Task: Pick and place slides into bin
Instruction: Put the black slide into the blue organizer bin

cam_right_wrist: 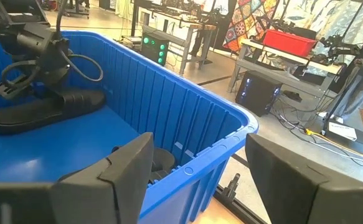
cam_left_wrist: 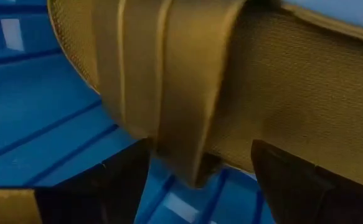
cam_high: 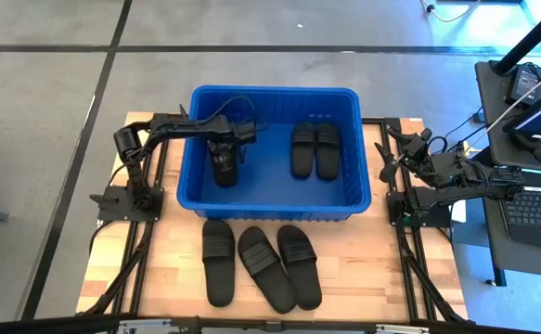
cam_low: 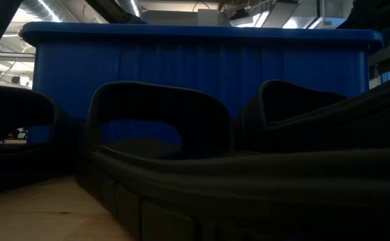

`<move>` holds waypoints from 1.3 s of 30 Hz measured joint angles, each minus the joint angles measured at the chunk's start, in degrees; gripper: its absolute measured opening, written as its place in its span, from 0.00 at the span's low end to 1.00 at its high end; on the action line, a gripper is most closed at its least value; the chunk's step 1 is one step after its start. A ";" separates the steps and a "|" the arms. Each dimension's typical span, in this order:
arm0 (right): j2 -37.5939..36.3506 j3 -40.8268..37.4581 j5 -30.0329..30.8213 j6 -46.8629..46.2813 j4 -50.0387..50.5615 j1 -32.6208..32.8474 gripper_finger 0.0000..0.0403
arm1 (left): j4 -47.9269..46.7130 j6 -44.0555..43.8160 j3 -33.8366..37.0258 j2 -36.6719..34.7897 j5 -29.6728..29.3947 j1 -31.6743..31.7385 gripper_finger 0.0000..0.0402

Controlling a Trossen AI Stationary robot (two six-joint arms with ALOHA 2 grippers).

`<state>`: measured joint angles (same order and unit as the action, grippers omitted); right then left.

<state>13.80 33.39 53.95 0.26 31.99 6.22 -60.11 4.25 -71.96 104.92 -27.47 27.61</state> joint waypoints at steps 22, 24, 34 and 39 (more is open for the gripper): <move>0.00 0.00 0.00 0.05 0.00 0.02 0.63 | -12.86 -11.99 -8.06 -0.04 -4.73 -10.18 0.68; 0.00 0.00 0.00 0.04 0.00 0.00 0.63 | -15.82 -14.07 -10.82 -0.04 -4.67 -12.09 0.68; 0.00 0.00 0.00 0.03 0.00 0.00 0.63 | -28.52 -27.68 -25.79 -7.50 -7.46 -21.39 0.68; 0.02 0.00 -0.02 0.23 0.02 0.00 0.63 | -24.89 -33.81 -30.36 -14.78 -7.51 -29.36 0.68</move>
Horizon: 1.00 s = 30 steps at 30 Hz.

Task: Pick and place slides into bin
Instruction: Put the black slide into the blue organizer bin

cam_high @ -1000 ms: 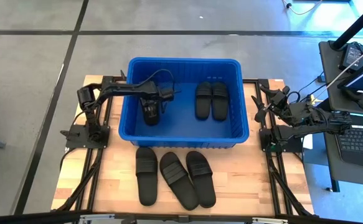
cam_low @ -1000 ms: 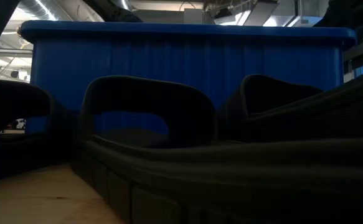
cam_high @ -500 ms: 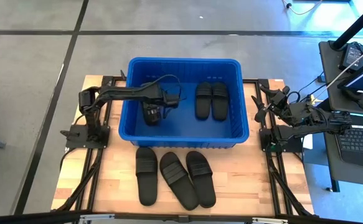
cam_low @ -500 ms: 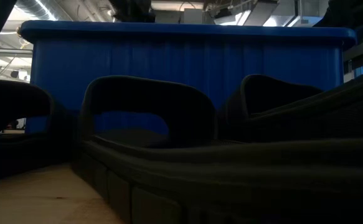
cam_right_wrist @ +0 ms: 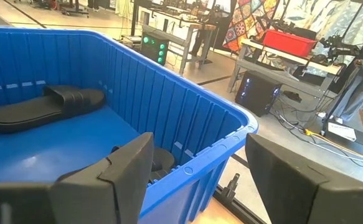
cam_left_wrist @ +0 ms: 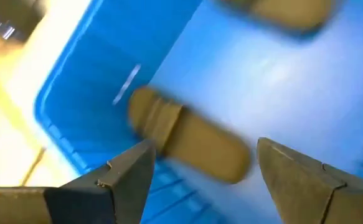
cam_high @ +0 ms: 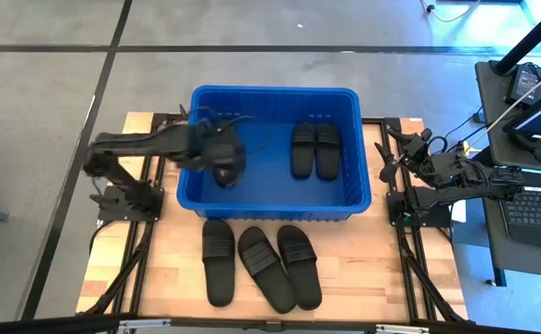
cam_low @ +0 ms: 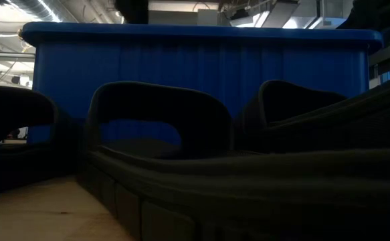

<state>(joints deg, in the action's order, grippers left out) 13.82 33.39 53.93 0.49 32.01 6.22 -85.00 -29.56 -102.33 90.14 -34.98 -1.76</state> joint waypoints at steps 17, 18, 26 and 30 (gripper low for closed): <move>0.00 0.00 -0.15 -3.07 0.04 0.02 0.63 | 22.03 3.14 -0.24 -0.47 -3.24 -37.39 0.68; 0.00 0.00 -0.15 -3.26 0.04 0.02 0.63 | 21.42 2.16 -0.22 0.80 -3.72 -38.52 0.68; 0.00 0.00 -0.15 -3.42 0.42 0.02 0.63 | 14.28 -13.66 -0.22 12.59 0.36 -44.29 0.68; 0.00 0.00 -0.17 -3.44 0.44 0.01 0.63 | 7.46 -24.58 -0.19 18.06 3.04 -46.36 0.68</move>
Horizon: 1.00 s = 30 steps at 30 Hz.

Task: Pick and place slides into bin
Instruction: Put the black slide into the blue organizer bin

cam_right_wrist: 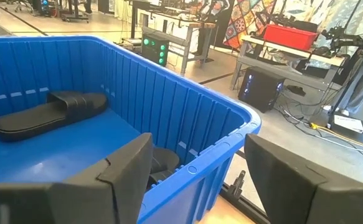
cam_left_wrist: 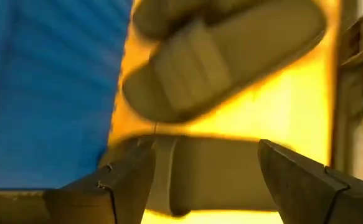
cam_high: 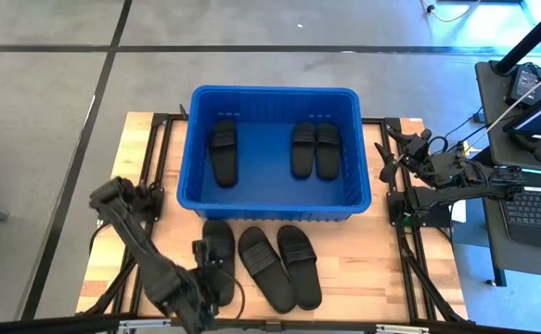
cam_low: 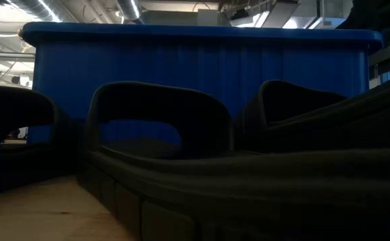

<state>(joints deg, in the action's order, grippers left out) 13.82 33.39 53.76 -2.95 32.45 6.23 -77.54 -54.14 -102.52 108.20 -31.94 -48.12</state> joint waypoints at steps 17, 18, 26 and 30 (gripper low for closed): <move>0.00 0.00 0.00 -0.04 0.02 -0.01 0.63 | -9.66 -9.67 0.04 14.19 -0.16 2.20 0.68; 0.00 0.00 -0.01 -0.04 0.04 -0.01 0.63 | -10.23 -9.68 0.04 14.65 -0.08 2.66 0.68; 0.00 0.00 0.00 0.06 0.21 -0.01 0.63 | -11.68 -9.86 2.27 16.24 -0.12 4.89 0.68; 0.00 0.00 0.00 0.21 0.28 -0.01 0.63 | -11.42 -10.74 6.42 16.24 0.58 4.87 0.68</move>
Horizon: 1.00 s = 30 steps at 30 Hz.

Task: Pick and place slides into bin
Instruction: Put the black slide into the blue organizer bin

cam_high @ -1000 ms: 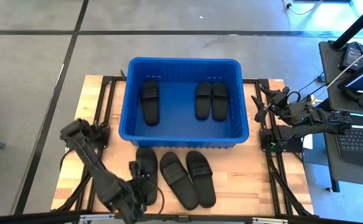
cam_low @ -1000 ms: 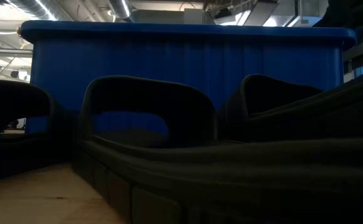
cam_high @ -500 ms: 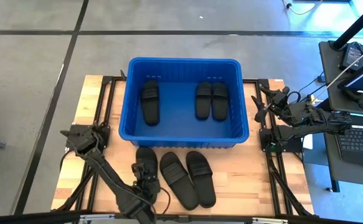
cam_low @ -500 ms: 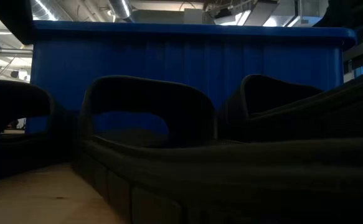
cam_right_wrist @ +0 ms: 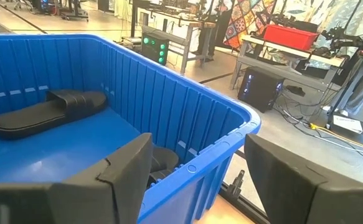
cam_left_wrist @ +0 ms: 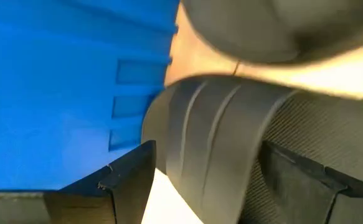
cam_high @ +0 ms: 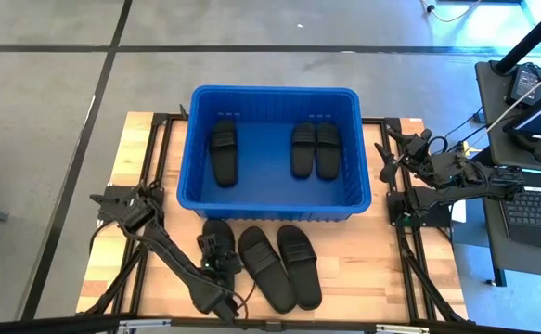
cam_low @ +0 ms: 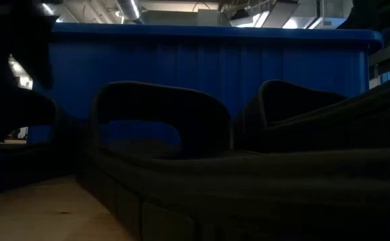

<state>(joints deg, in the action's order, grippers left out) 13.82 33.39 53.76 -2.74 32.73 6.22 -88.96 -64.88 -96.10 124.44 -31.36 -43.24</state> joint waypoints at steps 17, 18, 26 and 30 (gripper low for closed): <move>0.00 0.00 0.00 0.06 -0.02 0.01 0.63 | 0.09 0.91 5.89 0.00 1.81 0.00 0.68; 0.00 0.00 0.00 0.06 -0.02 0.00 0.63 | 0.08 0.94 5.89 0.00 0.86 0.00 0.68; 0.00 0.00 0.00 0.04 -0.04 0.02 0.63 | 1.23 0.98 5.89 0.00 -2.50 0.90 0.68; -0.01 0.00 0.00 0.04 -0.04 0.01 0.63 | 2.01 0.99 5.89 0.00 -4.40 1.89 0.68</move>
<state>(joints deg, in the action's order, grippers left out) 13.82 33.39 53.76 -2.70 32.69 6.23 -86.94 -63.89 -90.21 124.44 -35.76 -41.36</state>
